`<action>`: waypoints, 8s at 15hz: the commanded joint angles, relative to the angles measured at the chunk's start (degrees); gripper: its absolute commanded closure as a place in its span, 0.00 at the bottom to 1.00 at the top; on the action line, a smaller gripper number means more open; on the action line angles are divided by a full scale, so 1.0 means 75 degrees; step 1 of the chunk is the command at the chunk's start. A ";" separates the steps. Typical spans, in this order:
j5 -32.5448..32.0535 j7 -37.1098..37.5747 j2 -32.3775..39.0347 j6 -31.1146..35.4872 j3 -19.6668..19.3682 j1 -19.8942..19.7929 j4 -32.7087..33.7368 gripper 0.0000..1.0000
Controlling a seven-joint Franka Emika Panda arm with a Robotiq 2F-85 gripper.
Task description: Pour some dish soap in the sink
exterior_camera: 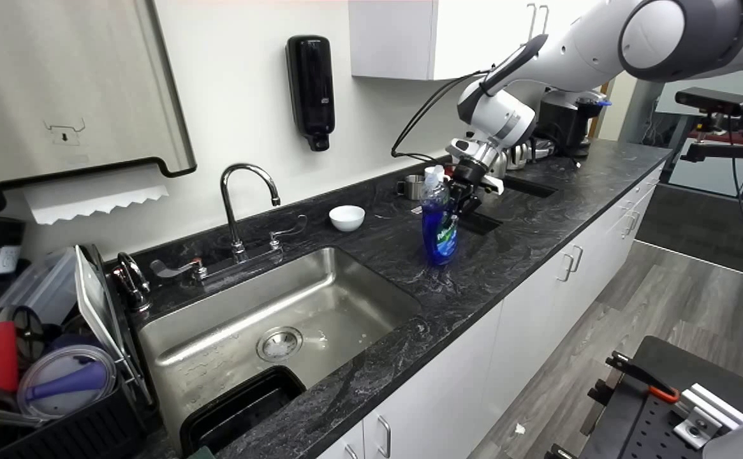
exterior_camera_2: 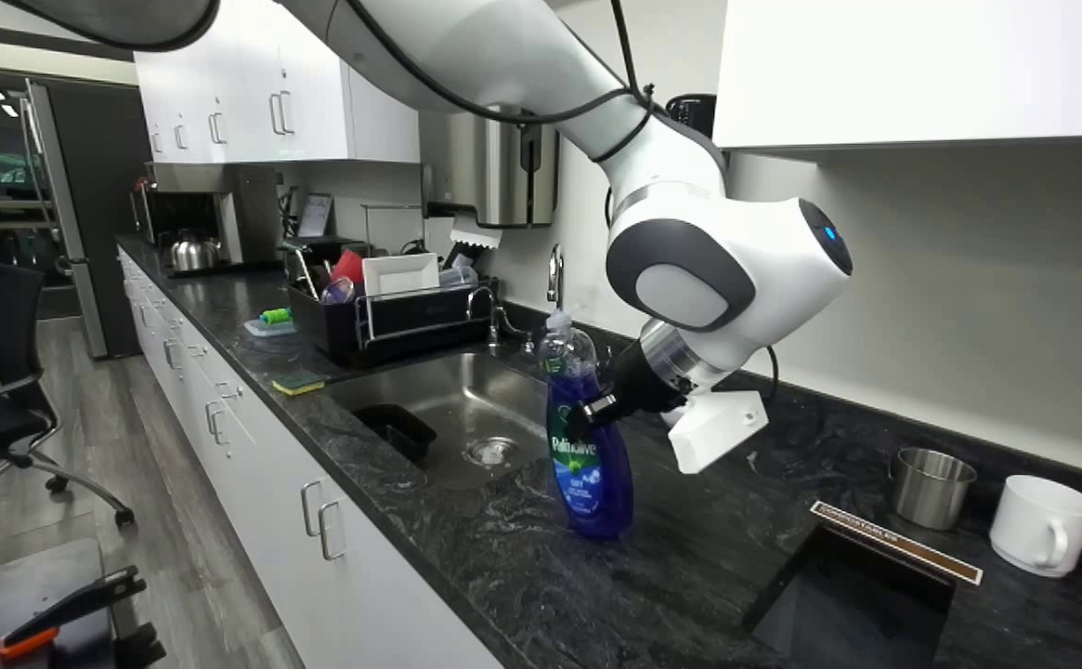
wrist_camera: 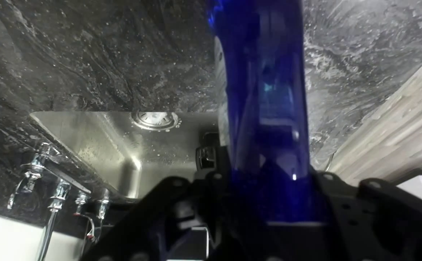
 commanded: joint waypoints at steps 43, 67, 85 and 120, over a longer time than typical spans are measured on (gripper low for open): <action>-0.3850 0.3950 -0.0451 0.4016 0.1245 0.1155 -0.2363 0.00; -0.3945 0.4146 -0.0403 0.3983 0.1566 0.1290 -0.2648 0.00; -0.4123 0.4311 -0.0437 0.4120 0.1671 0.1404 -0.2704 0.44; -0.1839 0.4127 -0.1984 0.3847 0.1931 0.0598 -0.2721 0.44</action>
